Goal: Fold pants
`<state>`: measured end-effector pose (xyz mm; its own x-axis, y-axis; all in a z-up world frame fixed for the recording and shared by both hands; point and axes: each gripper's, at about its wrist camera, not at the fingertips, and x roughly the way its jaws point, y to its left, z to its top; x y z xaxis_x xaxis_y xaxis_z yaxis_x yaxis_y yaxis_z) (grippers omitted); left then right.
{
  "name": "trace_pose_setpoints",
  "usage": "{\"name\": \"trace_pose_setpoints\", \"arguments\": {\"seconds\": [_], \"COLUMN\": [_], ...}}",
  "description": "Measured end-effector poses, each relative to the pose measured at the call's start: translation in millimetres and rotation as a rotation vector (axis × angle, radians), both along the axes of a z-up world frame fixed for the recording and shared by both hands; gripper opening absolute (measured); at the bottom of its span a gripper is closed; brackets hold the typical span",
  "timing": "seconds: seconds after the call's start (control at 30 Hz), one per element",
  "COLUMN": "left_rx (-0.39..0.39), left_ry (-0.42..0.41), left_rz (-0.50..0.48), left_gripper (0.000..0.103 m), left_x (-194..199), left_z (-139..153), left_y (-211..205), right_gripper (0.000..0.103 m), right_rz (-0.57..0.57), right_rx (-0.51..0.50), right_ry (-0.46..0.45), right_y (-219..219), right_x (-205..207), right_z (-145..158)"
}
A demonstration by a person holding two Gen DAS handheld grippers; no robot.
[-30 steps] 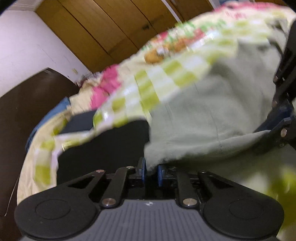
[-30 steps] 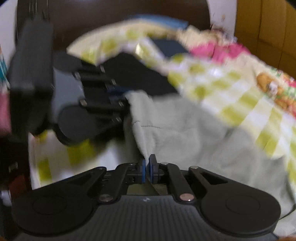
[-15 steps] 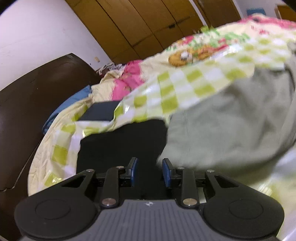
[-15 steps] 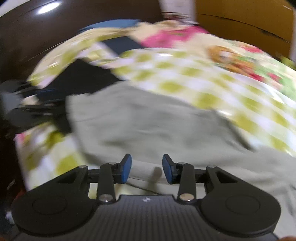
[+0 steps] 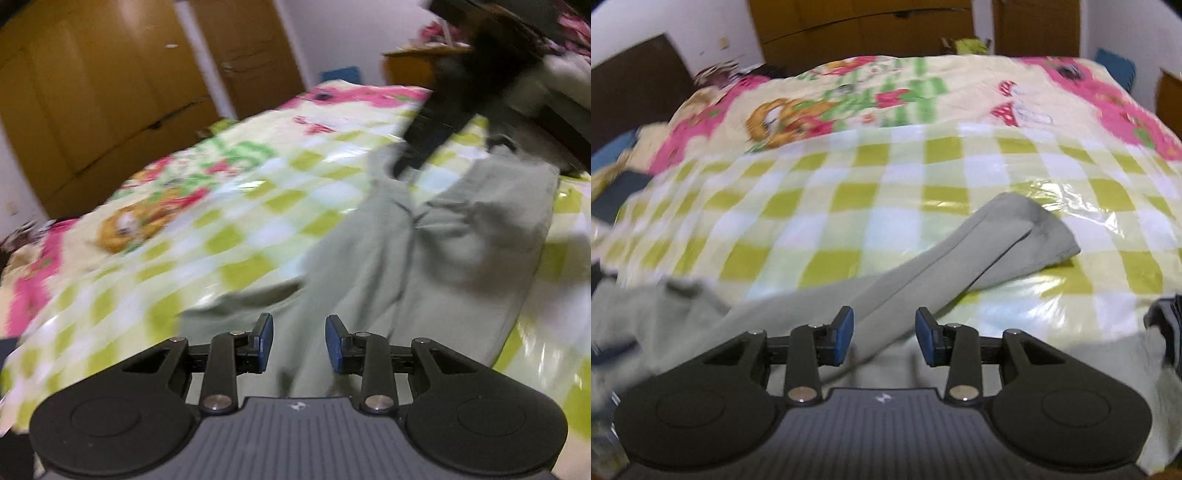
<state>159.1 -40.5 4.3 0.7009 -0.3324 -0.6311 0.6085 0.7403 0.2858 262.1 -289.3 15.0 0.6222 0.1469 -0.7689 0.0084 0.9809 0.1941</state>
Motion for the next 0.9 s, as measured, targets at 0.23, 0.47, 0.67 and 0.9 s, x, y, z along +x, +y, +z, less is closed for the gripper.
{"name": "trace_pose_setpoints", "arguments": {"seconds": [0.23, 0.47, 0.67, 0.9], "left_rx": [0.043, -0.013, -0.006, -0.079], "left_ry": [0.062, 0.170, 0.220, 0.235], "left_rz": [-0.109, -0.108, -0.147, -0.145], "left_gripper": [0.047, 0.047, 0.023, 0.019], "left_x": [14, 43, 46, 46], "left_z": [-10, -17, -24, -18], "left_y": [-36, -53, -67, -60], "right_gripper": [0.035, 0.037, 0.046, 0.045], "right_rz": [0.405, 0.844, 1.174, 1.341], "right_rx": [-0.346, -0.629, -0.837, -0.903], "right_ry": [0.036, 0.034, 0.110, 0.175], "right_y": [10, 17, 39, 54], "right_x": [44, 54, 67, 70], "right_z": [-9, -22, -52, -65]}}
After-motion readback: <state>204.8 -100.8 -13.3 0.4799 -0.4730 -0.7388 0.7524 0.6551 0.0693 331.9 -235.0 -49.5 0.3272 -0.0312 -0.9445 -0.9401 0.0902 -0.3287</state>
